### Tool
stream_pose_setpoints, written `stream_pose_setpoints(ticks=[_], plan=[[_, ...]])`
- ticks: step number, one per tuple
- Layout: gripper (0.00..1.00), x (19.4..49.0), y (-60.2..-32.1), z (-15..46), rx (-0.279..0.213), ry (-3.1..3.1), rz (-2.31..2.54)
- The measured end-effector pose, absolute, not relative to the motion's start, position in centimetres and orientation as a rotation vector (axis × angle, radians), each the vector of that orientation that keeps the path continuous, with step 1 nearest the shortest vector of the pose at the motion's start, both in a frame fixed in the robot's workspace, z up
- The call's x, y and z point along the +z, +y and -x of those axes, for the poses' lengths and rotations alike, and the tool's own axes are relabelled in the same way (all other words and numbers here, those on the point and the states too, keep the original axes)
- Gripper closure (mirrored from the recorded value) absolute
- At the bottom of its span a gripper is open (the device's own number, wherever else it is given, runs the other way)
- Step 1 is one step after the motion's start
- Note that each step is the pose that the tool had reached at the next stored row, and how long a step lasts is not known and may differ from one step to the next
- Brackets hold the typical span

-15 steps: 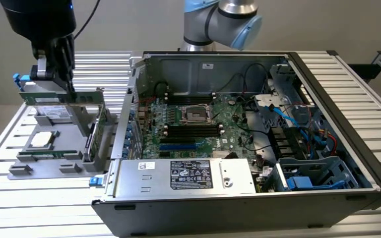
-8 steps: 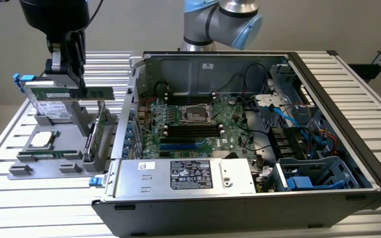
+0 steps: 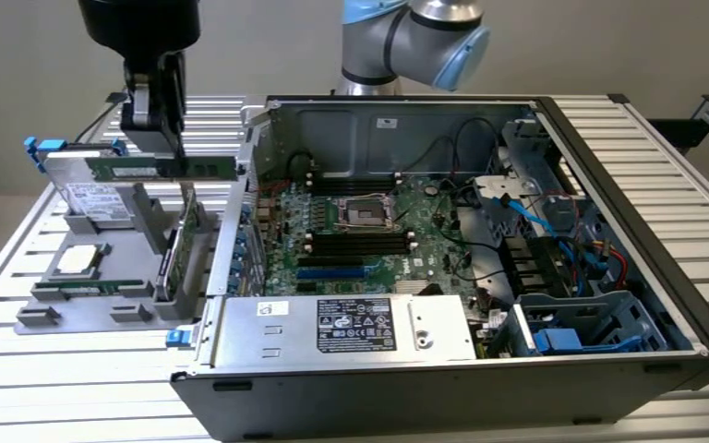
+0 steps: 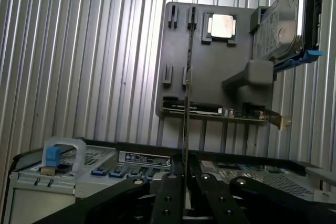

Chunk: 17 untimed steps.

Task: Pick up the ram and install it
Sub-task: 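Pick up the ram and move it above insertion slot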

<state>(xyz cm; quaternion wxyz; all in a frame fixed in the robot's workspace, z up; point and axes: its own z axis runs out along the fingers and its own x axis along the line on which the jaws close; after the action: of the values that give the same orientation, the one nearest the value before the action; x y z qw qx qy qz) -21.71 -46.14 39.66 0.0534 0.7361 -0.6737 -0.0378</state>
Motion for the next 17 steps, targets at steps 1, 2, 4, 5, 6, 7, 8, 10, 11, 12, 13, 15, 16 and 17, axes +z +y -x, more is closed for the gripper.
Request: stream_pose_setpoints(ticks=[1, 2, 4, 5, 6, 7, 8, 10, 11, 12, 13, 15, 16, 17], plan=[[0.85, 39.7, -46.1, 21.4, -0.115, -2.047, -2.237], [0.85, 39.7, -46.0, 21.1, -0.115, -2.047, -2.237], [0.85, 39.7, -45.9, 20.5, -0.115, -2.047, -2.237], [0.85, 39.7, -45.8, 20.2, -0.115, -2.047, -2.237], [0.85, 39.7, -45.8, 19.9, -0.115, -2.047, -2.237], [0.85, 39.8, -45.7, 19.5, -0.115, -2.047, -2.237], [0.85, 39.8, -45.6, 19.2, -0.116, -2.047, -2.237], [0.85, 39.8, -45.5, 18.5, -0.116, -2.047, -2.237], [0.85, 39.8, -45.4, 18.2, -0.116, -2.047, -2.237], [0.85, 39.8, -45.4, 17.9, -0.116, -2.047, -2.237], [0.85, 39.8, -45.3, 17.5, -0.116, -2.047, -2.237], [0.85, 39.8, -45.1, 16.9, -0.116, -2.047, -2.237], [0.85, 39.8, -45.1, 16.5, -0.116, -2.047, -2.237], [0.85, 39.8, -45.0, 16.2, -0.116, -2.047, -2.237]])
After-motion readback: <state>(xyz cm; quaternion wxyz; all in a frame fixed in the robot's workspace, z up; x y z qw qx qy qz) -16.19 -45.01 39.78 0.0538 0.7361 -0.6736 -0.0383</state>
